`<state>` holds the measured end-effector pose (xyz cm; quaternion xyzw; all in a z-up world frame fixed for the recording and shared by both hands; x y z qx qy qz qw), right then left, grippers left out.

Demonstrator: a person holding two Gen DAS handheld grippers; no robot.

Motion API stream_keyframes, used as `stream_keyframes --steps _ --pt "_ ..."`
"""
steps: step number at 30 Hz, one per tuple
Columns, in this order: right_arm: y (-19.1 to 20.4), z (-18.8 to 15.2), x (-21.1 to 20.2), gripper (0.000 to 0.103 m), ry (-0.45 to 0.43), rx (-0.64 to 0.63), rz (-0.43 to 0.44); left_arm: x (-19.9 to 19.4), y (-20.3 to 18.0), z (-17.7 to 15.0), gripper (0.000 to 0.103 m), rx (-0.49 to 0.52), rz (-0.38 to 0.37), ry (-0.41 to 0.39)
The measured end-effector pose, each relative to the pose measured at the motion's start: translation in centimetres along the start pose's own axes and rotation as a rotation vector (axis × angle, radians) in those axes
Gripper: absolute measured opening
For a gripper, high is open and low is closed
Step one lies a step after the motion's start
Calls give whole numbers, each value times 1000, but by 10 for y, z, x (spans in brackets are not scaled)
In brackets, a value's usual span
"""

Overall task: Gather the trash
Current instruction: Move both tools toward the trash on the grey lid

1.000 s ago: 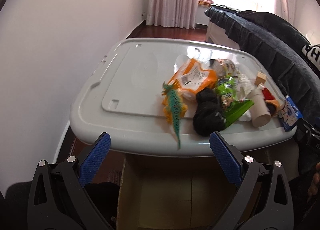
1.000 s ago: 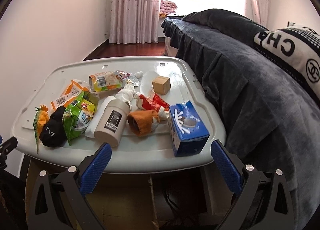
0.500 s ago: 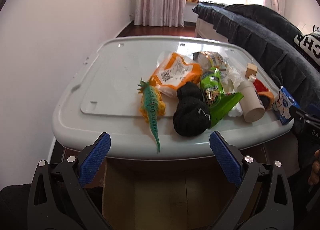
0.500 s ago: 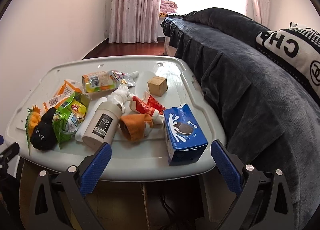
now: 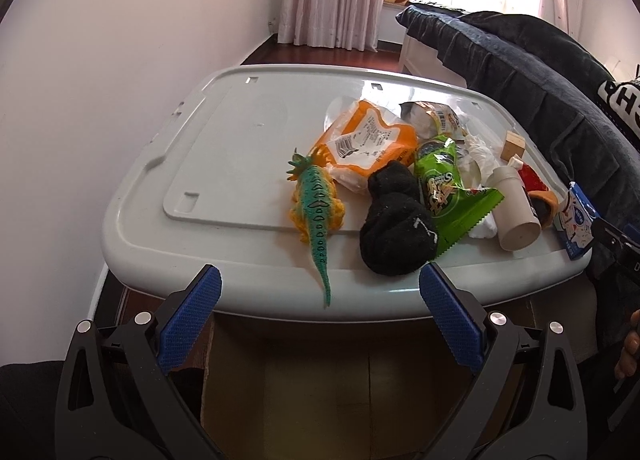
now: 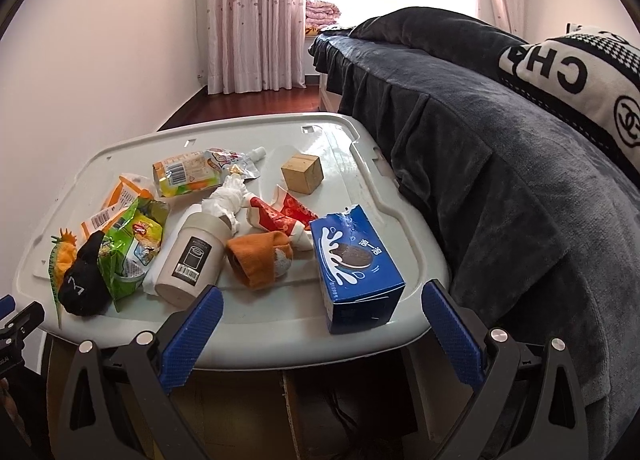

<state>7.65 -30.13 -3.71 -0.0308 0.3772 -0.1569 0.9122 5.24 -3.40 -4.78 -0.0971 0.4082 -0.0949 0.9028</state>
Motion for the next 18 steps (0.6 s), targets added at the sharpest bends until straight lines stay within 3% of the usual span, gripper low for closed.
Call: stream_keyframes --steps 18 --pt "-2 -1 7 98 21 9 -10 0 2 -1 96 -1 0 6"
Point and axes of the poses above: each gripper's, at about its wrist camera, not at the fingertips, and x roughly the way its jaws point, y to its left, z to its top, the point moved 7 cm from there along x, roughly the way its jaws point, and after that the axes turned 15 degrees about -z, right-handed, at the moved point
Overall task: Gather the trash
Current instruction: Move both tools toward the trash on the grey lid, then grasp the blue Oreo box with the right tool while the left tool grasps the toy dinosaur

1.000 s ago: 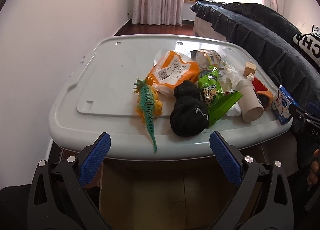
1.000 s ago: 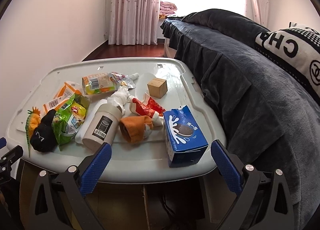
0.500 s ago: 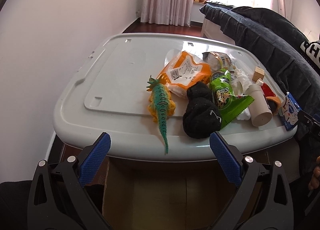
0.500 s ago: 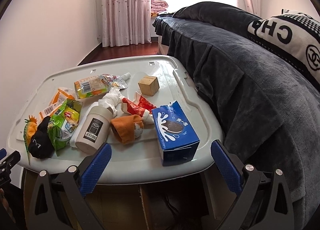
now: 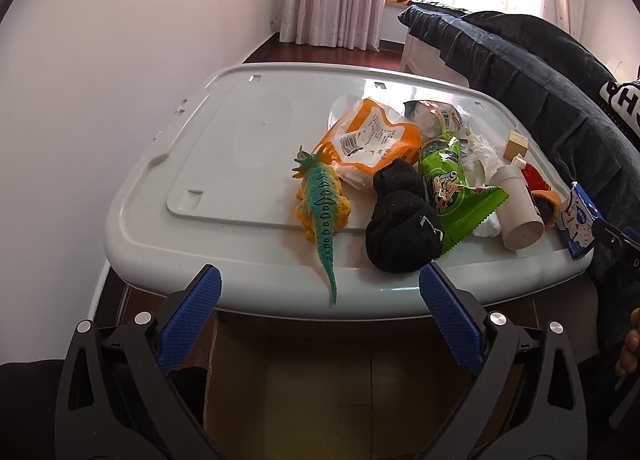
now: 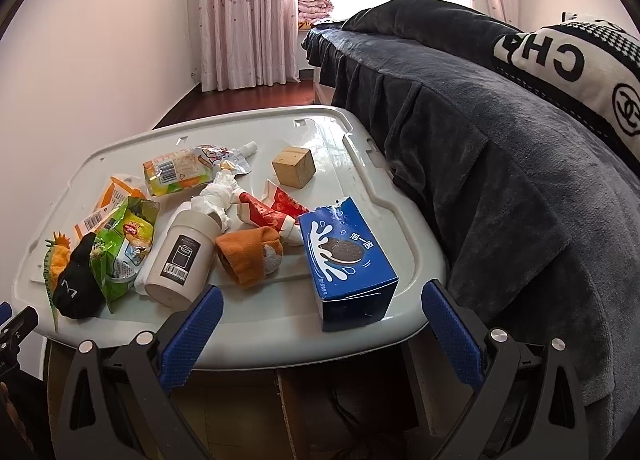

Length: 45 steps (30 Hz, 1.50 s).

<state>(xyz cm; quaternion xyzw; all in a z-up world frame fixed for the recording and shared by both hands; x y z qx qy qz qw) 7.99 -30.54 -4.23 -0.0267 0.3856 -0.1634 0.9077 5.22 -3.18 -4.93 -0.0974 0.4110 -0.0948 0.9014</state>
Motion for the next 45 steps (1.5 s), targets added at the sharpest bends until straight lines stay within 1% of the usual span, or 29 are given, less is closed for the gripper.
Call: stream_keyframes --steps 17,21,23,26,28,29,30,32,34,35,36,37,39,41,45 --pt "-1 0 1 98 3 -9 -3 2 0 -3 97 2 6 6" --pt "-5 5 6 98 4 -45 2 3 3 -3 96 -8 10 12" --pt "-7 8 14 98 34 -67 35 3 6 -4 96 -18 10 18" --pt "-11 9 33 98 95 -86 58 2 8 -4 97 -28 12 21" --pt "-3 10 49 98 158 -100 100 2 7 -3 97 -31 7 23" --pt "2 11 57 98 178 -113 114 2 7 -3 97 -32 4 25" --pt "5 12 62 98 185 -124 110 2 7 -3 97 -34 0 27" --pt "13 14 76 93 191 -165 69 2 8 -3 97 -41 -5 33" --pt "18 11 90 80 217 -204 28 2 9 -3 97 -48 -8 42" --pt "17 8 95 76 235 -209 18 2 10 -4 97 -54 -12 48" --pt "16 7 98 71 248 -205 18 3 10 -4 97 -58 -15 52" --pt "14 7 98 71 249 -184 29 3 10 -4 97 -63 -18 56" --pt "12 8 98 68 250 -163 52 4 9 -5 97 -74 -28 63" --pt "13 7 95 47 239 -139 92 5 8 -5 96 -77 -38 66" --pt "14 6 93 47 215 -151 69 6 4 -5 97 -58 -33 68"
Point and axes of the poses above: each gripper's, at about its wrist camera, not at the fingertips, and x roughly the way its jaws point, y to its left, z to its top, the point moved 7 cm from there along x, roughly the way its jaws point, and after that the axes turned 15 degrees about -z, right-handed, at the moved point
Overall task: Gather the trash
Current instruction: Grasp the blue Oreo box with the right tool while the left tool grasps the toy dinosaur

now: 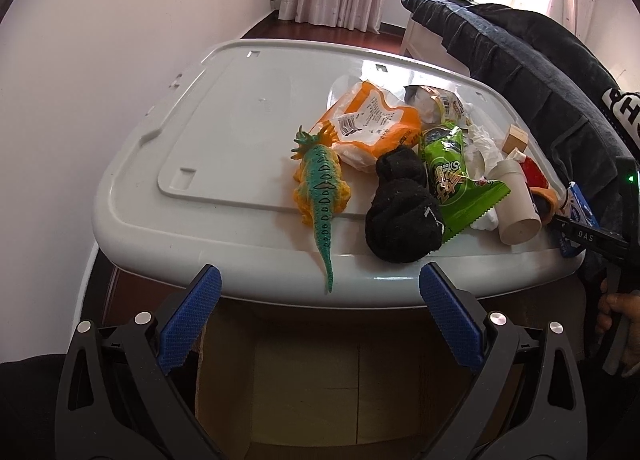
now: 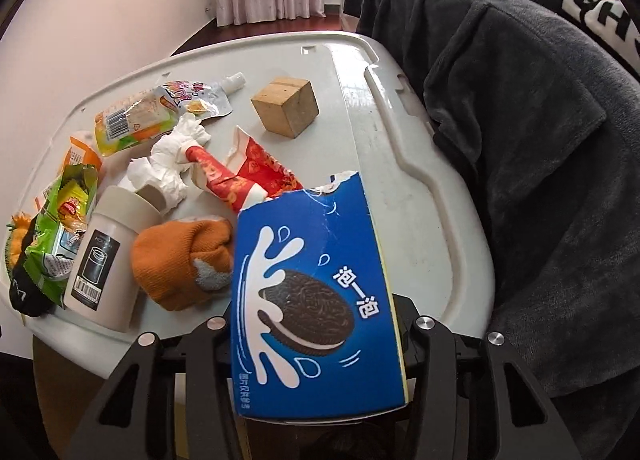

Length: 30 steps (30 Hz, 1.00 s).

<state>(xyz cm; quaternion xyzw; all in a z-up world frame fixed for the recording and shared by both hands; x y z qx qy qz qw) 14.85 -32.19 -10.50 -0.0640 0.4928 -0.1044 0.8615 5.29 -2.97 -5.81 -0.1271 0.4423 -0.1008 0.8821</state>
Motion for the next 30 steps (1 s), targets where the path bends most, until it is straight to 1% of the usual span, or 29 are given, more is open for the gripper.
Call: stream_keyframes --steps 3,5,7,10,11,14,16,19,24,27,30 --pt "2 0 -7 46 -14 -2 -7 0 1 -1 97 10 12 0" --pt "-1 1 -18 46 -49 18 -9 0 4 -2 97 8 22 -3" --pt "-5 1 -32 46 -83 45 12 -1 9 -3 97 2 31 -11" --pt "-6 -4 -54 47 -125 92 75 -1 18 -5 97 -11 63 -12" --pt "-4 -6 -59 47 -133 95 89 0 22 -5 97 -22 79 -8" --pt "5 -11 -72 47 -160 86 111 2 28 2 97 -45 88 -3" --pt "12 -12 -73 47 -166 72 129 2 28 12 96 -50 97 -17" --pt "22 -14 -76 47 -174 45 131 4 27 30 97 -35 104 -24" --pt "25 -13 -77 47 -175 47 141 23 22 55 97 42 113 -13" --pt "25 -14 -72 47 -156 56 144 42 28 60 97 53 102 13" --pt "27 -14 -67 47 -134 59 150 58 36 57 96 56 90 28"
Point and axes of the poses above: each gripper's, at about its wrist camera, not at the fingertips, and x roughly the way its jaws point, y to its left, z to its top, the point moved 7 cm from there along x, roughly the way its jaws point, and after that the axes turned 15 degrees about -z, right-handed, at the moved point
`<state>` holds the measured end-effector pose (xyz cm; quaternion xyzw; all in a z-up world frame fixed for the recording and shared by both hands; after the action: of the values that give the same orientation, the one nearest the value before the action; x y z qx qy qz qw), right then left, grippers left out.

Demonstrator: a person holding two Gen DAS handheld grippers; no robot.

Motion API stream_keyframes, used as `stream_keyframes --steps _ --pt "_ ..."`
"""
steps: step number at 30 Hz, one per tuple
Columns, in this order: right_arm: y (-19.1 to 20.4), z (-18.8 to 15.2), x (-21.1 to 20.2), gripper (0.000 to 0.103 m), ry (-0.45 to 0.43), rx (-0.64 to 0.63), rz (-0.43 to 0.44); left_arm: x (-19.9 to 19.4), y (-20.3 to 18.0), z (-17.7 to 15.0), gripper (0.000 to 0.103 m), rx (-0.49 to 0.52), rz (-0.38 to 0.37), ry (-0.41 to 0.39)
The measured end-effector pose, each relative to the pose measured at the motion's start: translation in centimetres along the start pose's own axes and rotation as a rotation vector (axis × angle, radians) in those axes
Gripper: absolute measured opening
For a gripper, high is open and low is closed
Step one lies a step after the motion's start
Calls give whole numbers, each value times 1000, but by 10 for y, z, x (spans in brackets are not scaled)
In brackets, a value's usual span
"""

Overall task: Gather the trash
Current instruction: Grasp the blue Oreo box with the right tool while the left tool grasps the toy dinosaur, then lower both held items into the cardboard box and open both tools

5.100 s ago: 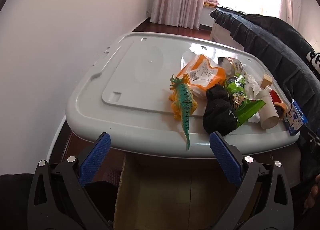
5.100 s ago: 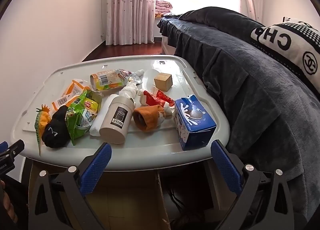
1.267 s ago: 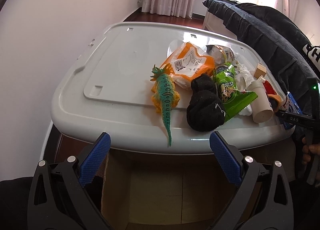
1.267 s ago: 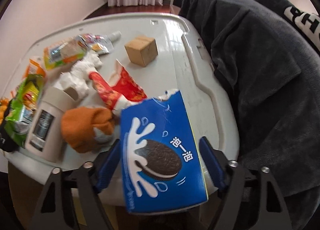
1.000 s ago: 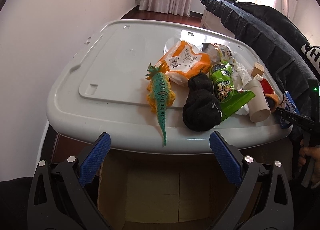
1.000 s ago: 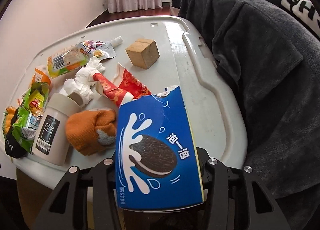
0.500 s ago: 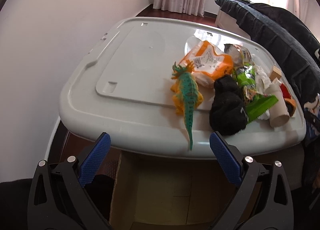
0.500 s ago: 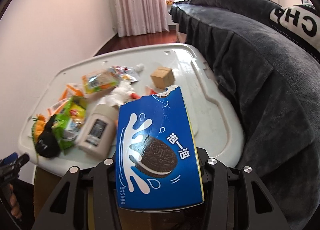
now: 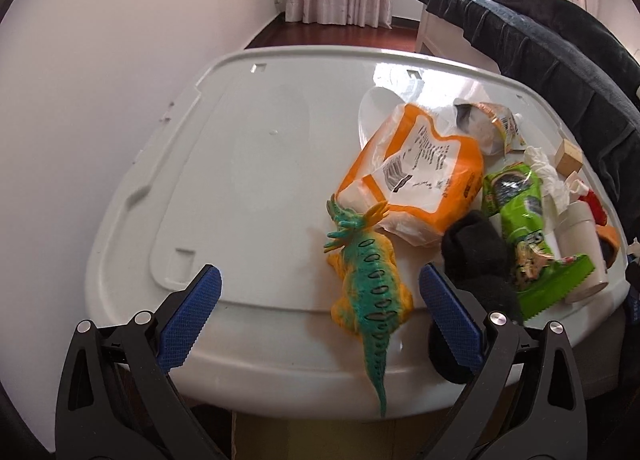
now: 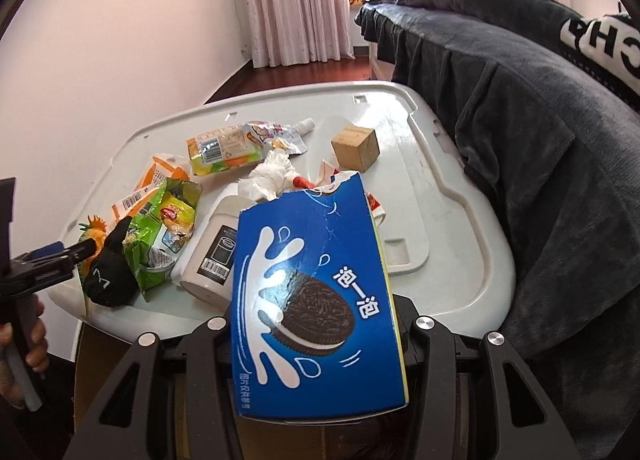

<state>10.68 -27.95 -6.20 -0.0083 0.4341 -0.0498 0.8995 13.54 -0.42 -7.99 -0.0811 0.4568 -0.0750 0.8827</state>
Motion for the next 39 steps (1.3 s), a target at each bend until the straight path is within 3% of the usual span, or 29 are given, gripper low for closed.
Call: stream_keyframes --steps 5,9,15,17,19,20,26,31,39 --pt "4 0 5 48 12 -2 7 14 4 -7 97 44 4 -23" --pt "9 -1 11 48 29 -11 8 21 10 -7 97 1 -40 -45" --pt "16 -3 15 48 36 -37 -2 25 3 -4 93 13 -58 -84" --pt "16 -3 15 47 33 -41 -9 23 2 -6 78 23 -64 -109" --pt "16 -3 15 48 31 -44 -11 22 -3 -5 44 36 -82 -112" --pt "16 -3 15 48 30 -43 -11 22 -7 -5 40 44 -91 -106" --pt "18 -3 13 48 21 -46 -20 19 -14 -5 40 38 -146 -99" --pt "19 2 9 47 3 -42 -18 -20 -20 10 40 56 -186 -203" --pt "30 2 8 47 -3 -68 -7 -25 -27 16 40 77 -131 -203"
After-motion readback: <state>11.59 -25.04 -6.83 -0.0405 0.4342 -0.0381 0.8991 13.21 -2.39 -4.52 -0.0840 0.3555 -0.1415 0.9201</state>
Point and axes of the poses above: each gripper's, at about its wrist camera, not at the fingertips, and x roughly the way its jaws point, y to its left, z to its top, the point moved 7 cm from there along x, roughly the way its jaws point, and after that the axes turned 15 degrees about -z, right-handed, at the moved point
